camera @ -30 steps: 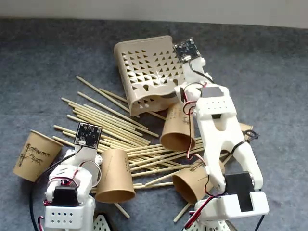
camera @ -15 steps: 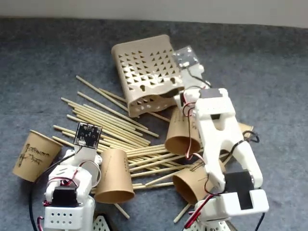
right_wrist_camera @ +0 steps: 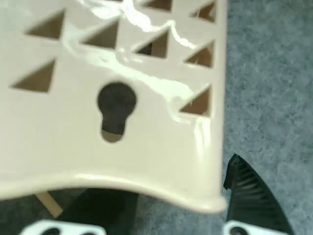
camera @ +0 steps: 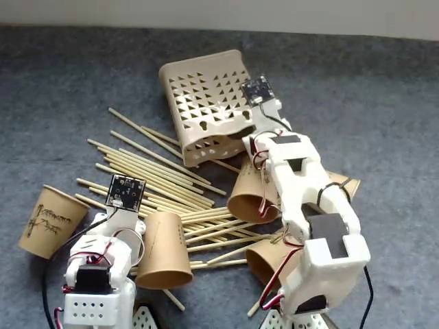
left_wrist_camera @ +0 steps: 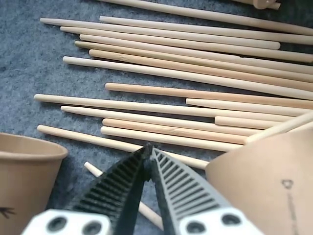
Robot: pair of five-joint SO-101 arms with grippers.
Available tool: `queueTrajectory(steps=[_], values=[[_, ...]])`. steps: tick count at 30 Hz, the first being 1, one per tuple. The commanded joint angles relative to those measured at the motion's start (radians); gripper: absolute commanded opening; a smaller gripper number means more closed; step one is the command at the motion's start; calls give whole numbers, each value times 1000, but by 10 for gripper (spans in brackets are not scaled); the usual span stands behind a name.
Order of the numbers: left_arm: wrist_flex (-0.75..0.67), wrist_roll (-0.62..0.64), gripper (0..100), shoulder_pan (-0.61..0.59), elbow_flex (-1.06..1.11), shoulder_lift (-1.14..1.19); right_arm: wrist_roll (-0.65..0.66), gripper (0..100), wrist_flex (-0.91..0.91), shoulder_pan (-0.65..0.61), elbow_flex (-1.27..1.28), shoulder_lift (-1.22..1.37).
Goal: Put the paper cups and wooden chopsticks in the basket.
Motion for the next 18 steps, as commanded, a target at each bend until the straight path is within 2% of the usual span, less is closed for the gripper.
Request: queueTrajectory(steps=[1,14,16,18], values=[[2,2,7,10,19,-2,6,255,-50,13,-12,-15],[2,2,7,10,19,-2,5,255,-87,10,-7,-91],[2,2,7,10,19,-2,-32,227,-139,12,-4,-91],[2,2,7,10,19,-2,-77,156,-186,12,-4,-96]])
